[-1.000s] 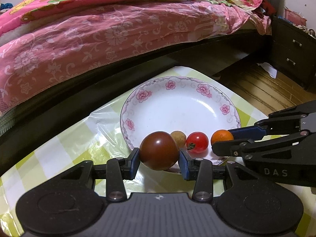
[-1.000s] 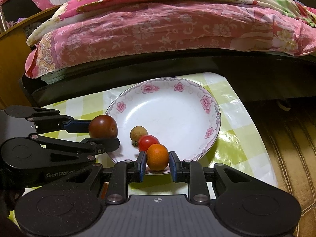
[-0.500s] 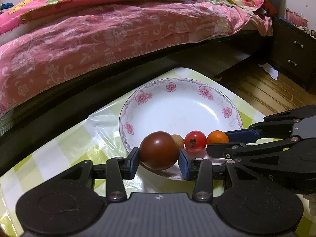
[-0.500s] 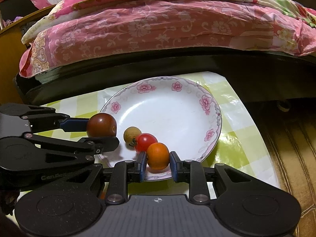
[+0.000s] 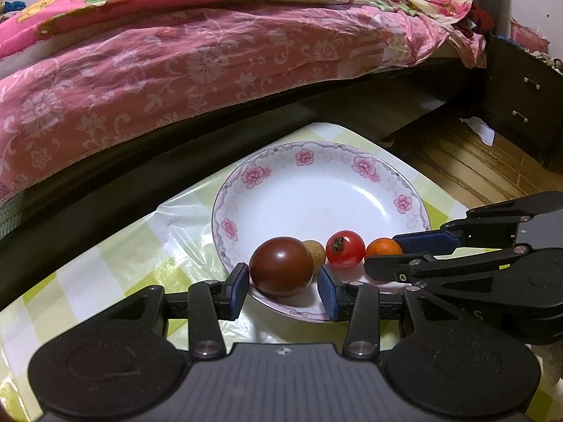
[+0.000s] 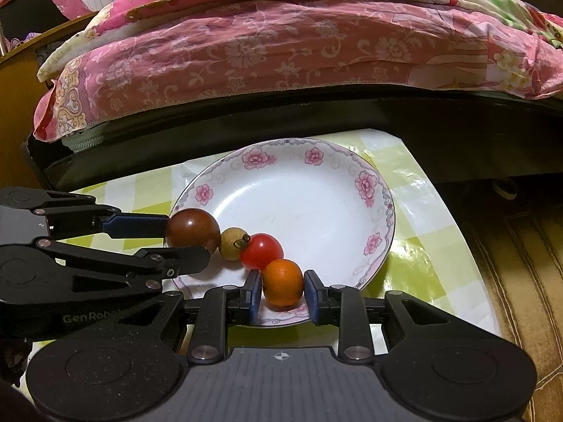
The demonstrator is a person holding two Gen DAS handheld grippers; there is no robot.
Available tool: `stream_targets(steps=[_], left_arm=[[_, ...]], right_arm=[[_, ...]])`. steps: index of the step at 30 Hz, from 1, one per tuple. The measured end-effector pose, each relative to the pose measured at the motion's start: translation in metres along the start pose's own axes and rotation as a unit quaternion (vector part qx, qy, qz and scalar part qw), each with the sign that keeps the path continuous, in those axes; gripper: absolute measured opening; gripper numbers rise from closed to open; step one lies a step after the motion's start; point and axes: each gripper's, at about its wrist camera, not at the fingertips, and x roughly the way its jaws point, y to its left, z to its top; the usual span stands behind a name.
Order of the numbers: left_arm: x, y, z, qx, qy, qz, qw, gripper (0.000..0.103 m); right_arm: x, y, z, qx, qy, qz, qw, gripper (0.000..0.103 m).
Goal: Organize fruits
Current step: 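Open both grippers to drop the fruits into the plate, then withdraw both tools from the plate toward the remaining fruits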
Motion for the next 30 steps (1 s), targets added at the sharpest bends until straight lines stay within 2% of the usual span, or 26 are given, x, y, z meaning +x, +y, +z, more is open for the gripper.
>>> stream_targets(steps=[5, 30], left_arm=[[-0.006, 0.003, 0.001, -0.002, -0.006, 0.002, 1.0, 0.05], [-0.047, 0.003, -0.013, 0.014, -0.009, 0.006, 0.9998, 0.051]], right_arm=[[-0.002, 0.0, 0.001, -0.002, -0.004, 0.002, 1.0, 0.032], [-0.023, 0.004, -0.006, -0.008, -0.017, -0.017, 1.0, 0.032]])
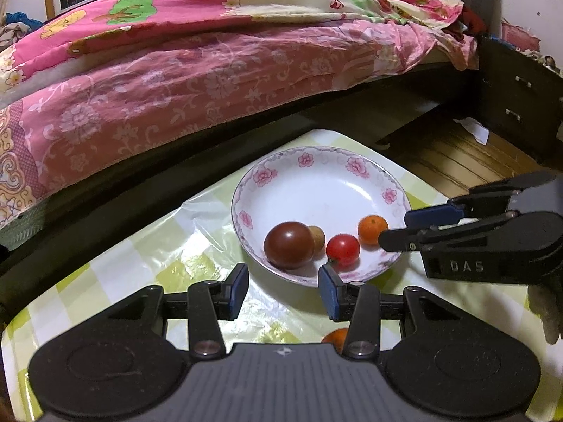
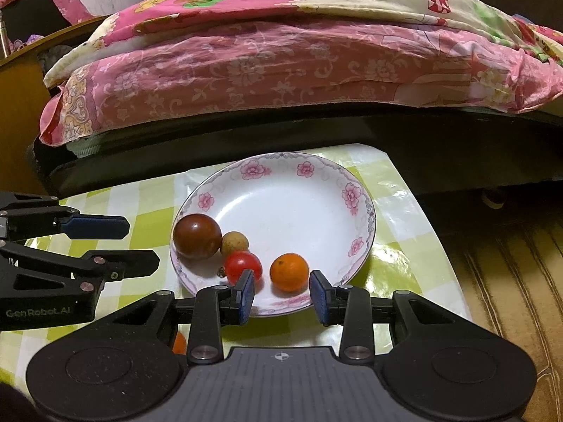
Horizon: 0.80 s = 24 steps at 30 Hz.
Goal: Organize fruits
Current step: 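Withdraw both tools from the plate toward the remaining fruits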
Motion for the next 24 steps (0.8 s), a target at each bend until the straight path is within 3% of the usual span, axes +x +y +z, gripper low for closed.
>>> stream_targets(steps=[13, 18, 24], left_arm=[[-0.017, 0.002, -0.024, 0.011, 0.016, -0.002, 0.9998, 0.051], [-0.028, 0.001, -0.038, 0.02, 0.021, -0.016, 0.9994, 0.051], [-0.033, 0.0, -0.053, 0.03, 0.037, -0.042, 0.998, 0.051]], right_arm=[[-0.021, 0.001, -0.007, -0.006, -0.006, -0.009, 1.0, 0.032], [-0.033, 0.011, -0.015, -0.019, -0.006, 0.009, 1.0, 0.033], [-0.04, 0.028, -0.031, -0.051, 0.016, 0.065, 0.996, 0.033]])
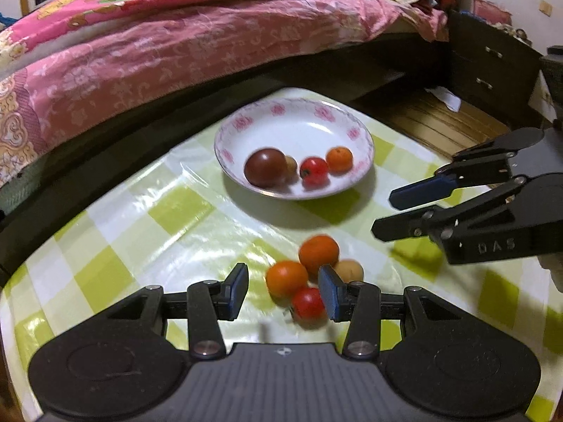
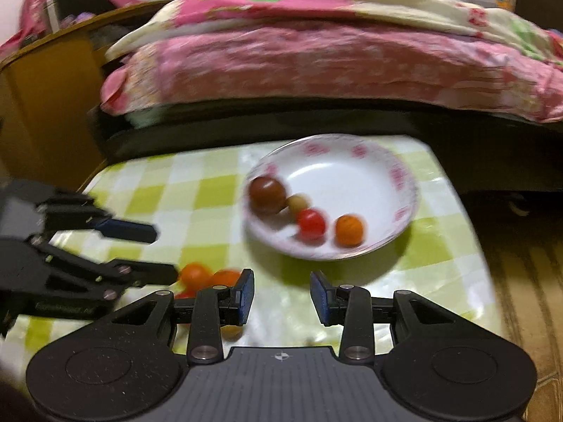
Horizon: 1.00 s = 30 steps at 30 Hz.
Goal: Organize fruits
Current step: 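Withdraw both tools from the plate toward the remaining fruits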
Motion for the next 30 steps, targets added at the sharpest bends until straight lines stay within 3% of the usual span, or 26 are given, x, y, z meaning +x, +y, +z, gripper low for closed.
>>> stream_targets(steps=[12, 20, 24, 30], left_arm=[[0.006, 0.001, -0.017, 0.002, 0.026, -0.007, 0.9996, 0.051], [0.004, 0.004, -0.02, 0.0, 0.028, -0.005, 0.9996, 0.051], [0.004, 0.005, -0.021, 0.001, 0.029, -0.004, 0.9996, 0.051], [0.004, 0.003, -0.022, 0.005, 0.03, -0.003, 0.9995, 0.051]], right_arm=[[0.024, 0.021, -0.011, -0.034, 0.054, 0.039, 0.997, 0.033], [0.042, 0.028, -0.011, -0.045, 0.088, 0.02, 0.995, 0.028], [0.046, 0.031, -0.009, -0.055, 0.093, 0.019, 0.994, 0.021], [0.05, 0.039, -0.007, -0.074, 0.096, 0.006, 0.993, 0.021]])
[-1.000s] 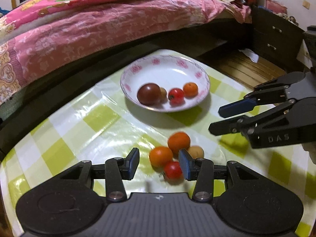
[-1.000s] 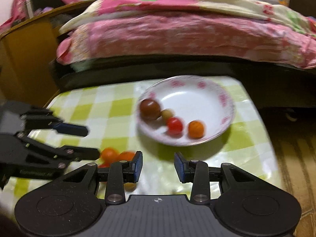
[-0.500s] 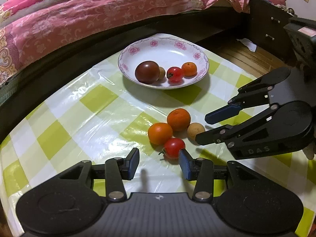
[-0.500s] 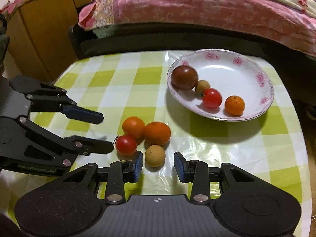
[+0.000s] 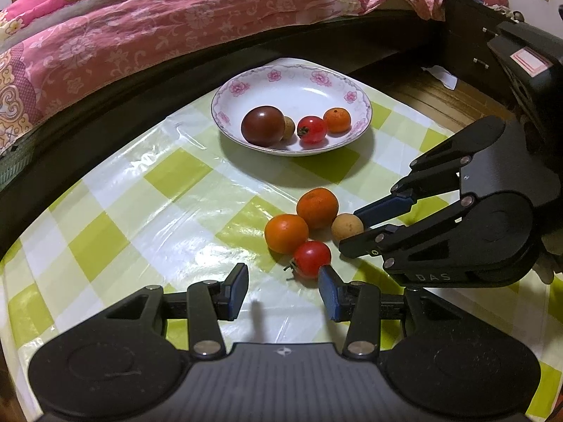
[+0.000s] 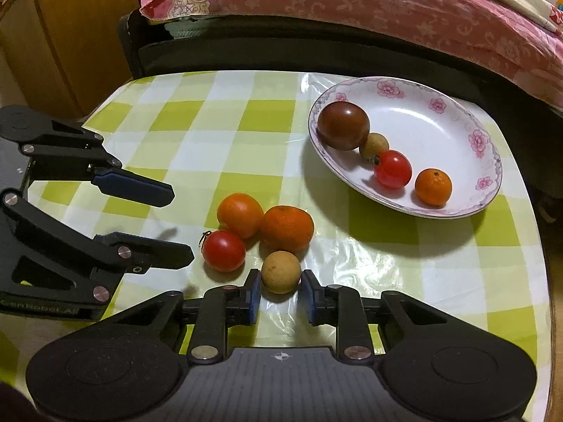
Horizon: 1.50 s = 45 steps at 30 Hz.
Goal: Organize fruits
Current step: 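Withdraw both tools from the plate toward the remaining fruits, then close the left gripper on a red cherry tomato while the right grasps a tan fruit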
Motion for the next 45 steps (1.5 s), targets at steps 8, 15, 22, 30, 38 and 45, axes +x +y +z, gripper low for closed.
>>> stream_targets(steps=[8, 15, 22, 30, 38, 45], left_arm=[[0.003, -0.005, -0.002, 0.004, 0.008, -0.006, 0.9999, 0.051], [0.009, -0.017, -0.003, 0.014, 0.009, -0.009, 0.9998, 0.051], [0.018, -0.025, -0.001, 0.02, 0.006, -0.002, 0.9998, 0.051], [0.024, -0.026, -0.001, 0.015, -0.006, 0.014, 0.9998, 0.05], [0.032, -0.022, -0.002, 0.002, -0.002, 0.015, 0.9999, 0.05], [0.036, -0.024, 0.003, -0.003, -0.005, 0.019, 0.9998, 0.045]], right_arm=[[-0.002, 0.005, 0.0, -0.017, 0.006, -0.029, 0.999, 0.02], [-0.008, -0.002, -0.005, -0.019, 0.008, -0.065, 0.998, 0.02], [-0.011, -0.007, -0.01, -0.028, 0.007, -0.098, 0.995, 0.02], [-0.014, -0.011, -0.015, -0.03, 0.005, -0.111, 0.993, 0.021], [-0.015, -0.025, -0.019, 0.009, 0.008, -0.096, 0.995, 0.021], [-0.016, -0.029, -0.018, 0.029, 0.003, -0.08, 0.996, 0.021]])
